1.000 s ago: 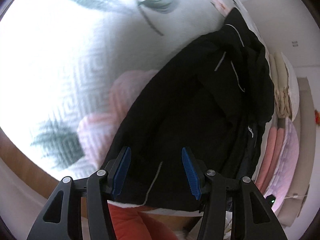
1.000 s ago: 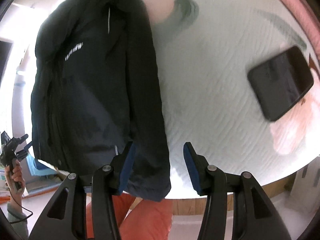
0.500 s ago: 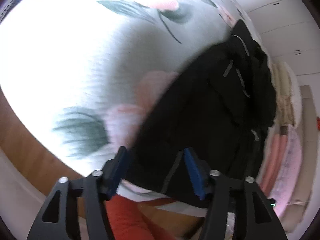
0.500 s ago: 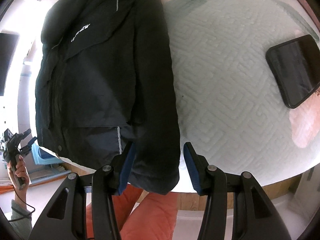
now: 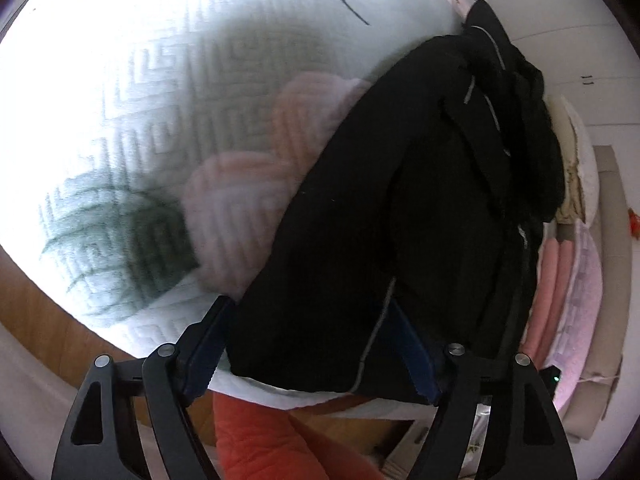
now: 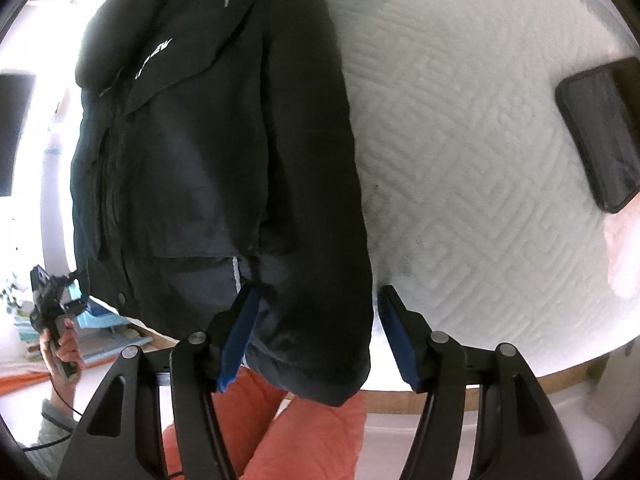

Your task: Fold large clothes

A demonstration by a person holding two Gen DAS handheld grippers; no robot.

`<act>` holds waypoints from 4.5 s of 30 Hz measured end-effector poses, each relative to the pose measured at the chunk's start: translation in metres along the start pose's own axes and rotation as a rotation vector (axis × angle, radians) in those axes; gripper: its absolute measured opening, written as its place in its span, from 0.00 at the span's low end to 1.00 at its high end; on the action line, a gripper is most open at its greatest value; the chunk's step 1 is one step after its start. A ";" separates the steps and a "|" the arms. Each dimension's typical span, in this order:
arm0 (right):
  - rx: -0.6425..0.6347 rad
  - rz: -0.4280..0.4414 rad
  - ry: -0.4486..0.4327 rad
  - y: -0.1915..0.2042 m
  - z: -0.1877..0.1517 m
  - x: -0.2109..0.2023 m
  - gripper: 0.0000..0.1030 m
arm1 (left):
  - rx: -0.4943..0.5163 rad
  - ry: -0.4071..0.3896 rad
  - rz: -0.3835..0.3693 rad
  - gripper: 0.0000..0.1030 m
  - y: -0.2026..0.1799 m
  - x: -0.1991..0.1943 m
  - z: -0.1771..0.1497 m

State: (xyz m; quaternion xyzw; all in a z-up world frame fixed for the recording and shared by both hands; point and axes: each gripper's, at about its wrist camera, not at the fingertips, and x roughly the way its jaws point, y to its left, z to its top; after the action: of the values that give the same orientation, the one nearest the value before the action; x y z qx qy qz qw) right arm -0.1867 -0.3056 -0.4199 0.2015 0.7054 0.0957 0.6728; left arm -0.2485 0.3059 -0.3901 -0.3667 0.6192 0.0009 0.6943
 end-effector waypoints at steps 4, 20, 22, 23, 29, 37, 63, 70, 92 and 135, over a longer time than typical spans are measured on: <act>0.038 0.069 0.010 -0.002 -0.003 0.002 0.69 | 0.036 0.024 -0.044 0.72 -0.017 0.004 -0.002; 0.053 0.087 0.059 -0.005 -0.011 0.013 0.47 | 0.116 0.152 -0.109 0.30 -0.039 0.026 0.014; 0.044 0.054 0.062 -0.002 -0.009 0.015 0.35 | 0.148 0.143 -0.097 0.16 -0.046 0.023 0.012; 0.017 0.038 0.053 0.004 -0.009 0.013 0.25 | 0.161 0.140 -0.102 0.15 -0.050 0.020 0.012; -0.019 0.031 -0.029 0.034 -0.008 -0.027 0.14 | 0.270 0.081 -0.218 0.12 -0.112 -0.025 0.027; 0.005 0.161 -0.258 0.064 0.068 -0.150 0.14 | 0.327 -0.123 -0.434 0.13 -0.199 -0.096 0.120; 0.116 -0.027 -0.269 0.112 0.383 -0.044 0.20 | 0.192 0.100 -0.405 0.29 -0.277 0.111 0.362; 0.234 0.062 -0.306 0.087 0.385 -0.083 0.23 | 0.472 0.063 -0.109 0.58 -0.299 0.035 0.353; -0.312 -0.222 -0.335 0.118 0.397 -0.098 0.85 | 0.657 -0.015 0.029 0.68 -0.311 0.058 0.375; -0.175 -0.128 -0.380 0.114 0.439 -0.076 0.51 | 0.398 -0.143 -0.127 0.16 -0.306 0.110 0.433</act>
State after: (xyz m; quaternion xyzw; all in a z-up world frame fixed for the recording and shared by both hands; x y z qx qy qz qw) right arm 0.2653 -0.2939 -0.3378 0.1118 0.5663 0.0740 0.8132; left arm 0.2887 0.2536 -0.3449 -0.2596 0.5322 -0.1391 0.7938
